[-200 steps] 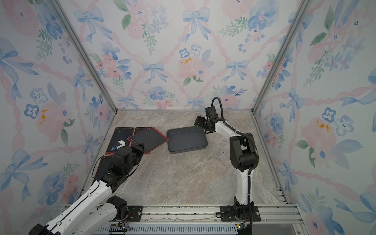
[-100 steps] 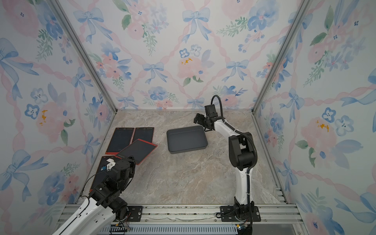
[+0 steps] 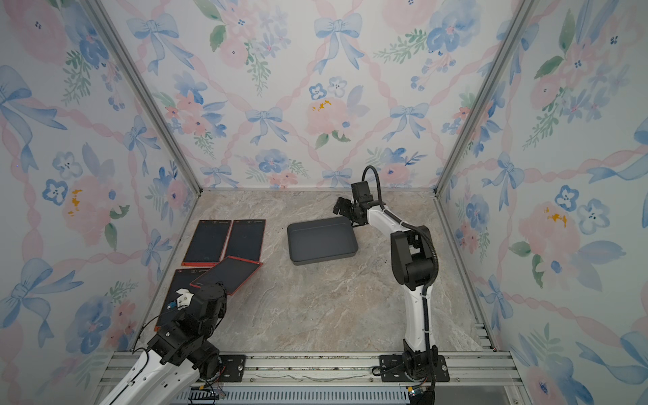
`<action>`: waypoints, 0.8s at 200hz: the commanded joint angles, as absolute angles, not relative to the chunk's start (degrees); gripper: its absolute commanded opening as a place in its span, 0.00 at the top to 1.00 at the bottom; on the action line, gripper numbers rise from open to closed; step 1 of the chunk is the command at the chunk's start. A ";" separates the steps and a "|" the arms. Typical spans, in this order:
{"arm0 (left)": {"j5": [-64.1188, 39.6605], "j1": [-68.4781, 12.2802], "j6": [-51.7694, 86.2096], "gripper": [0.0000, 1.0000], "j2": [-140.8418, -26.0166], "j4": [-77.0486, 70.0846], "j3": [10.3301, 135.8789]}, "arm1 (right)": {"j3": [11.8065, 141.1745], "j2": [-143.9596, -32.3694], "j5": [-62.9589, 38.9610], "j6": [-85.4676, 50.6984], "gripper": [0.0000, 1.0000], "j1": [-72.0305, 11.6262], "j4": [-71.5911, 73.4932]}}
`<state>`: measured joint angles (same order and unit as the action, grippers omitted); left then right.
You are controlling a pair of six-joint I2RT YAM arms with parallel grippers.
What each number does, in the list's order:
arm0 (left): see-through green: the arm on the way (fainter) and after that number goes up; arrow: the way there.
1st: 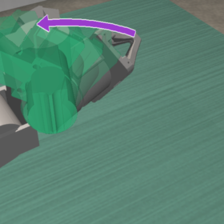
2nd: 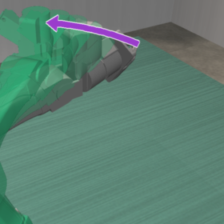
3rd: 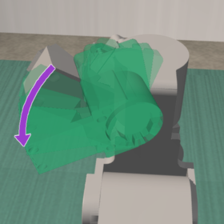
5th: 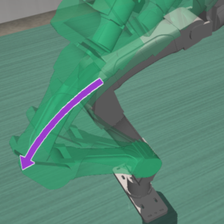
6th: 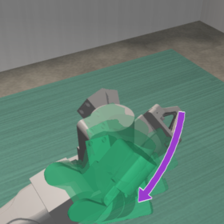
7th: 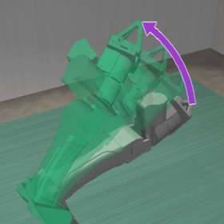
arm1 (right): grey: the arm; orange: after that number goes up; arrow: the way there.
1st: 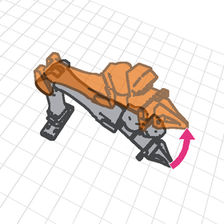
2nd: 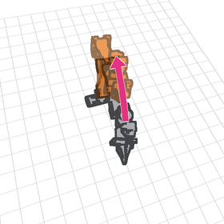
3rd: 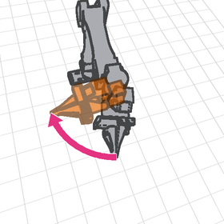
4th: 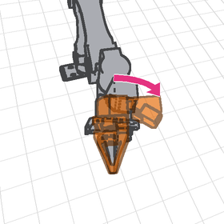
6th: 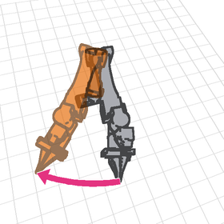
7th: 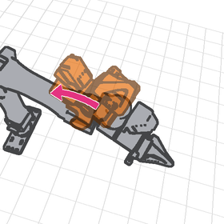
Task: Take out the writing tablet from the storage box
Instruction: Place the writing tablet at the center of the board.
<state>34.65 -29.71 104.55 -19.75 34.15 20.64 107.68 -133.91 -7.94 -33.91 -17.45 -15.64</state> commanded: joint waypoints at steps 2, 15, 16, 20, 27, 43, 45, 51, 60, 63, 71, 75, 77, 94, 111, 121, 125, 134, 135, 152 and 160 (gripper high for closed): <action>34.75 -30.07 105.82 1.00 -17.87 38.84 22.75 | 109.98 -136.69 -7.82 -34.54 0.03 -17.69 -16.94; 35.39 -30.04 105.99 1.00 -18.01 40.60 23.52 | 110.50 -137.10 -7.78 -34.54 0.03 -17.75 -17.22; 35.41 -30.09 105.99 1.00 -18.01 40.78 23.54 | 110.53 -137.10 -7.85 -34.54 0.03 -17.75 -17.27; 35.57 -30.03 106.00 1.00 -18.06 41.02 23.76 | 110.65 -137.15 -7.78 -34.48 0.03 -17.75 -17.31; 35.68 -30.09 106.04 1.00 -18.09 41.37 23.73 | 110.62 -137.24 -7.82 -34.45 0.03 -17.74 -17.31; 35.44 -30.03 106.75 1.00 -18.11 41.70 23.38 | 110.61 -137.39 -7.54 -34.41 0.03 -17.77 -17.49; 35.43 -30.01 106.89 1.00 -18.11 41.78 23.38 | 110.58 -137.38 -7.58 -34.38 0.03 -17.69 -17.49; 35.33 -30.09 107.25 1.00 -18.18 42.00 23.13 | 110.62 -137.46 -7.60 -34.37 0.03 -17.73 -17.58; 35.08 -30.06 107.85 1.00 -18.19 42.19 22.78 | 110.62 -137.53 -7.46 -34.37 0.03 -17.74 -17.58; 34.96 -30.05 108.06 1.00 -18.19 42.19 22.69 | 110.60 -137.55 -7.47 -34.37 0.03 -17.70 -17.62; 34.70 -30.06 108.50 1.00 -18.19 42.22 22.16 | 110.68 -137.69 -7.47 -34.37 0.03 -17.72 -17.67; 34.51 -29.99 108.71 1.00 -18.19 42.19 21.90 | 110.70 -137.67 -7.46 -34.39 0.03 -17.72 -17.75; 34.42 -30.04 108.89 1.00 -18.19 42.19 21.76 | 110.67 -137.71 -7.47 -34.37 0.03 -17.68 -17.77; 33.65 -30.06 110.22 1.00 -18.45 42.25 20.68 | 110.81 -137.78 -7.38 -34.37 0.03 -17.73 -17.78; 32.34 -30.04 111.42 1.00 -18.80 42.49 19.88 | 110.75 -137.78 -7.35 -34.37 0.03 -17.70 -17.96; 31.78 -30.07 112.05 1.00 -18.98 43.27 19.86 | 110.92 -137.81 -7.22 -34.38 0.03 -17.75 -17.93; 31.73 -30.06 112.32 1.00 -19.05 43.70 19.91 | 110.90 -137.81 -7.22 -34.29 0.03 -17.72 -18.00; 31.70 -30.08 112.85 1.00 -19.07 44.77 20.27 | 111.00 -137.94 -7.28 -34.36 0.03 -17.75 -18.12; 31.67 -30.07 112.85 1.00 -19.03 44.89 20.29 | 110.96 -137.92 -7.25 -34.36 0.03 -17.75 -18.15; 32.61 -30.03 113.35 1.00 -18.60 47.25 21.81 | 111.02 -138.07 -7.20 -34.37 0.03 -17.77 -18.15; 33.26 -30.06 113.31 1.00 -18.31 48.49 22.67 | 111.01 -138.09 -7.26 -34.45 0.03 -17.86 -18.11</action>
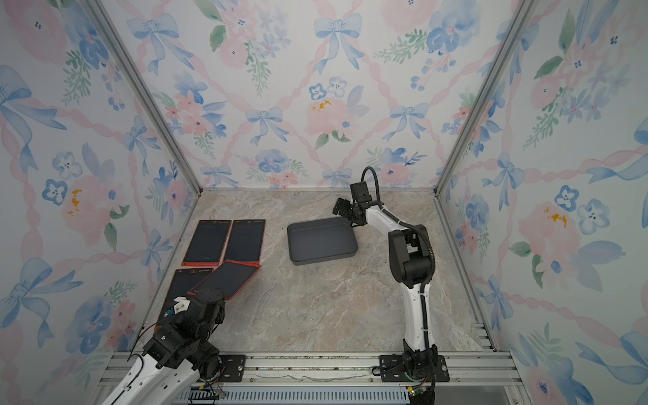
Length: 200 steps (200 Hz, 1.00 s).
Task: Take out the writing tablet from the storage box
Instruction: Place the writing tablet at the center of the board.
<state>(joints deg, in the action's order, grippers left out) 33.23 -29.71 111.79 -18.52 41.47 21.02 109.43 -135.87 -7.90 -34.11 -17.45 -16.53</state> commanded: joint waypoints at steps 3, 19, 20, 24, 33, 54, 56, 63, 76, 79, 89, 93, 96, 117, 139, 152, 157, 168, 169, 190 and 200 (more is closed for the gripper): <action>33.51 -30.06 113.38 1.00 -18.12 49.10 22.97 | 111.01 -138.10 -7.26 -34.45 0.03 -17.84 -18.13; 34.88 -29.98 113.12 1.00 -16.98 50.38 24.20 | 111.19 -138.38 -7.20 -34.45 0.03 -17.92 -18.21; 34.93 -29.98 113.03 1.00 -16.89 50.41 24.23 | 111.23 -138.36 -7.20 -34.45 0.03 -17.92 -18.20; 35.32 -30.02 112.84 1.00 -16.58 50.45 24.46 | 111.27 -138.35 -7.23 -34.45 0.03 -17.93 -18.23; 36.13 -29.99 112.55 1.00 -15.74 50.54 24.89 | 111.27 -138.49 -7.21 -34.45 0.03 -18.01 -18.28; 37.48 -29.97 111.49 1.00 -14.22 50.54 25.67 | 111.42 -138.44 -7.25 -34.28 0.03 -18.18 -18.49; 37.52 -29.90 111.39 1.00 -14.12 50.58 25.75 | 111.42 -138.43 -7.24 -34.28 0.03 -18.21 -18.46; 37.45 -29.88 111.34 1.00 -14.06 50.54 25.84 | 111.41 -138.46 -7.21 -34.28 0.03 -18.33 -18.53; 37.31 -29.81 111.01 1.00 -14.68 50.83 26.36 | 111.42 -138.39 -7.21 -34.19 0.03 -18.28 -18.64; 37.27 -29.80 110.91 1.00 -15.02 50.96 26.50 | 111.37 -138.41 -7.20 -34.19 0.03 -18.26 -18.68; 36.86 -29.74 110.74 1.00 -16.29 51.24 26.71 | 111.25 -138.21 -7.24 -34.10 0.03 -18.28 -18.63; 36.72 -29.71 110.93 1.00 -16.76 51.24 26.76 | 111.17 -138.18 -7.22 -34.15 0.03 -18.28 -18.67; 36.59 -29.77 111.08 1.00 -17.12 51.24 26.72 | 111.18 -138.17 -7.18 -34.11 0.03 -18.28 -18.67; 35.48 -29.73 112.22 1.00 -18.36 51.15 26.22 | 110.65 -138.03 -7.16 -33.95 0.03 -18.24 -18.63; 34.56 -29.72 113.69 1.00 -17.98 51.06 25.26 | 110.51 -138.20 -7.12 -33.97 0.03 -18.19 -18.71; 33.74 -29.76 114.39 1.00 -17.75 51.08 24.66 | 110.54 -138.36 -7.26 -34.09 0.03 -18.14 -18.67; 33.39 -29.72 114.75 1.00 -17.75 51.06 24.45 | 110.58 -138.49 -7.33 -34.10 0.03 -18.07 -18.65; 32.75 -29.79 115.18 1.00 -17.82 51.06 24.09 | 110.80 -138.60 -7.38 -34.10 0.03 -18.14 -18.64; 32.68 -29.75 115.16 1.00 -17.83 51.06 24.09 | 110.81 -138.60 -7.38 -34.10 0.03 -18.14 -18.68; 32.09 -29.73 115.20 1.00 -18.27 51.13 24.12 | 111.02 -138.79 -7.69 -34.49 0.03 -18.10 -18.65; 31.78 -29.71 115.26 1.00 -18.45 51.15 24.02 | 110.95 -138.62 -8.42 -34.96 0.03 -18.02 -18.43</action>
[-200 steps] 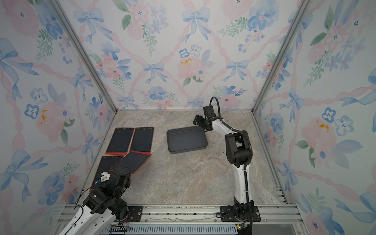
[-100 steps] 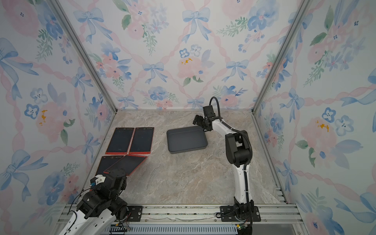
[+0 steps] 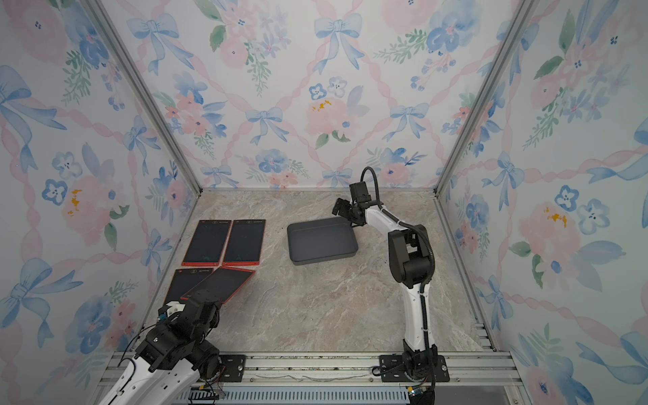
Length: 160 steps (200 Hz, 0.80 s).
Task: Take out the writing tablet from the storage box
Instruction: Place the writing tablet at the center of the board.
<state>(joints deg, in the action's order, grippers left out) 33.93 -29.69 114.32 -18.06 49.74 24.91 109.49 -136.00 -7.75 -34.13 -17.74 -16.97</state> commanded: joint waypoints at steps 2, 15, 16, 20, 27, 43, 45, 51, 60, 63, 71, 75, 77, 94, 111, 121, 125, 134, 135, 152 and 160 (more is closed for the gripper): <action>31.74 -29.73 115.25 1.00 -18.45 51.15 23.93 | 110.93 -138.54 -8.59 -35.09 0.03 -17.95 -18.43; 31.14 -29.72 115.62 1.00 -18.54 51.15 23.45 | 111.07 -137.58 -10.28 -35.20 0.03 -17.93 -18.75; 31.08 -29.76 115.64 1.00 -18.54 51.15 23.46 | 111.04 -137.43 -10.41 -35.18 0.03 -17.93 -18.82; 30.96 -29.74 115.71 1.00 -18.54 51.15 23.27 | 111.01 -136.88 -10.81 -34.97 0.03 -17.93 -18.96; 30.77 -29.76 115.85 1.00 -18.54 51.15 23.04 | 110.87 -135.81 -11.07 -34.37 0.03 -18.08 -19.35; 30.41 -29.74 115.89 1.00 -18.41 51.20 22.76 | 110.70 -133.44 -11.04 -33.64 0.03 -18.44 -20.24; 30.41 -29.74 115.92 1.00 -18.38 51.23 22.70 | 110.71 -133.25 -11.24 -33.72 0.03 -18.50 -20.48; 30.34 -29.73 116.05 1.00 -18.37 51.45 22.38 | 110.78 -132.63 -11.99 -33.99 0.03 -18.74 -20.73; 30.04 -29.73 116.67 1.00 -18.37 51.66 21.93 | 110.60 -131.89 -13.06 -33.70 0.03 -19.28 -20.79; 29.88 -29.76 116.83 1.00 -18.37 51.62 21.74 | 110.55 -131.66 -13.01 -33.58 0.03 -19.47 -20.87; 29.33 -29.75 117.05 1.00 -18.37 51.65 21.38 | 110.47 -131.17 -12.48 -33.22 0.03 -20.06 -21.17; 29.07 -29.74 117.05 1.00 -18.45 51.74 21.28 | 110.34 -130.96 -12.40 -33.17 0.03 -20.25 -21.18; 28.87 -29.74 117.15 1.00 -18.50 51.83 21.32 | 110.25 -130.89 -12.39 -33.25 0.03 -20.36 -21.12; 27.56 -29.71 117.31 1.00 -19.19 52.18 21.20 | 109.91 -130.82 -12.83 -33.83 0.03 -20.74 -20.05; 27.40 -29.71 116.99 1.00 -19.90 53.08 21.86 | 109.67 -130.90 -13.17 -34.49 0.03 -20.82 -19.66; 27.69 -29.74 117.18 0.98 -19.95 54.05 22.31 | 108.82 -130.58 -13.14 -34.78 0.03 -20.76 -18.81; 27.76 -29.72 117.22 0.97 -19.95 54.39 22.45 | 108.36 -130.49 -13.14 -34.87 0.03 -20.83 -18.46; 27.79 -29.71 117.39 0.95 -19.70 54.97 22.65 | 107.81 -130.34 -13.01 -34.89 0.03 -20.73 -18.16; 27.78 -29.71 117.41 0.95 -19.65 55.04 22.66 | 107.83 -130.34 -12.96 -34.89 0.03 -20.74 -18.18; 27.22 -29.71 118.19 0.92 -19.27 56.26 22.60 | 107.92 -130.68 -13.07 -34.89 0.03 -20.50 -18.29; 26.92 -29.72 118.40 0.91 -19.25 56.79 22.67 | 107.89 -130.78 -13.08 -34.91 0.03 -20.35 -18.26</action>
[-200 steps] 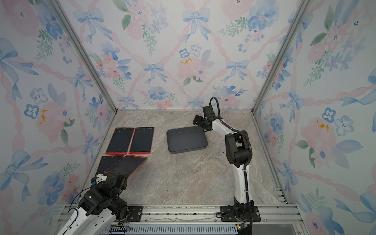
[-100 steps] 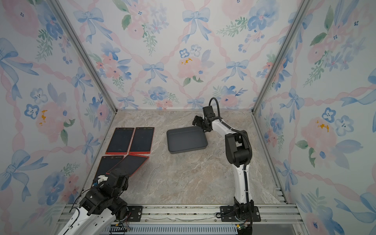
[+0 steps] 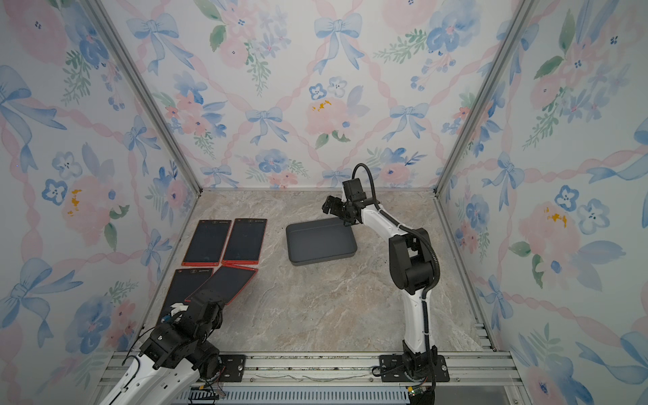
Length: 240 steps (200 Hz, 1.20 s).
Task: Take out the writing tablet from the storage box
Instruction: Place the writing tablet at the center of the board.
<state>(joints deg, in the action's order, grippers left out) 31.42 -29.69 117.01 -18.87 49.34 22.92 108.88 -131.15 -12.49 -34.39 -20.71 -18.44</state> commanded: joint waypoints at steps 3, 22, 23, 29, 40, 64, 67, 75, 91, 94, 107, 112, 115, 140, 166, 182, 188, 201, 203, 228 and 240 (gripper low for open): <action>26.78 -29.75 118.47 0.90 -19.25 56.95 22.75 | 107.90 -130.85 -13.08 -34.97 0.03 -20.34 -18.20; 25.99 -29.72 118.80 0.71 -19.96 58.39 23.42 | 107.81 -130.92 -13.03 -34.89 0.03 -20.15 -17.98; 25.96 -29.72 118.82 0.70 -20.05 58.55 23.44 | 107.78 -130.94 -13.02 -34.89 0.03 -20.14 -17.96; 25.74 -29.76 118.83 0.65 -20.44 59.17 23.70 | 107.76 -130.95 -12.98 -34.96 0.03 -20.13 -17.77; 25.43 -29.76 118.83 0.58 -21.19 60.05 24.33 | 107.53 -131.09 -12.97 -35.11 0.03 -19.93 -17.55; 25.24 -29.73 118.69 0.52 -22.31 61.55 25.69 | 106.81 -131.05 -12.81 -35.41 0.03 -19.67 -16.95; 25.23 -29.75 118.73 0.52 -22.37 61.63 25.79 | 106.63 -131.00 -12.75 -35.50 0.03 -19.70 -16.76; 25.08 -29.75 118.73 0.52 -22.36 61.66 25.77 | 106.09 -130.87 -12.74 -35.51 0.03 -19.58 -16.21; 23.96 -29.74 119.26 0.52 -22.33 61.69 25.20 | 105.66 -130.87 -12.74 -35.51 0.03 -19.34 -15.82; 23.70 -29.73 119.40 0.52 -22.31 61.62 25.10 | 105.65 -130.87 -12.74 -35.51 0.03 -19.34 -15.82; 22.19 -29.73 119.25 0.51 -22.35 61.66 24.59 | 105.56 -131.09 -12.75 -35.51 0.03 -19.08 -15.73; 21.44 -29.75 119.10 0.50 -22.43 61.64 24.34 | 105.53 -131.13 -12.74 -35.50 0.03 -19.07 -15.76; 21.03 -29.75 119.06 0.50 -22.48 61.66 24.20 | 105.43 -131.14 -12.74 -35.51 0.03 -19.00 -15.77; 19.15 -29.71 118.41 0.43 -23.18 61.75 24.27 | 105.20 -131.13 -12.66 -35.51 0.03 -18.59 -15.53; 18.90 -29.73 117.87 0.36 -24.99 64.41 26.39 | 104.95 -131.13 -12.51 -35.51 0.03 -18.26 -15.21; 19.48 -29.76 117.93 0.35 -25.76 65.72 27.50 | 104.68 -131.19 -12.54 -36.30 0.03 -18.03 -14.87; 19.74 -29.78 117.90 0.34 -26.00 66.04 27.91 | 104.55 -131.20 -12.48 -37.12 0.03 -18.02 -14.70; 20.28 -29.79 118.04 0.33 -26.25 66.84 28.61 | 104.32 -131.17 -12.62 -37.35 0.03 -17.97 -14.42; 20.30 -29.79 118.10 0.33 -26.32 66.94 28.73 | 104.28 -131.21 -12.65 -37.35 0.03 -17.96 -14.42; 20.52 -29.73 118.72 0.29 -27.08 68.79 29.68 | 104.24 -131.31 -12.61 -37.43 0.03 -17.72 -14.29; 20.78 -29.75 118.75 0.29 -27.16 68.91 30.01 | 104.32 -131.44 -12.65 -37.42 0.03 -17.67 -14.25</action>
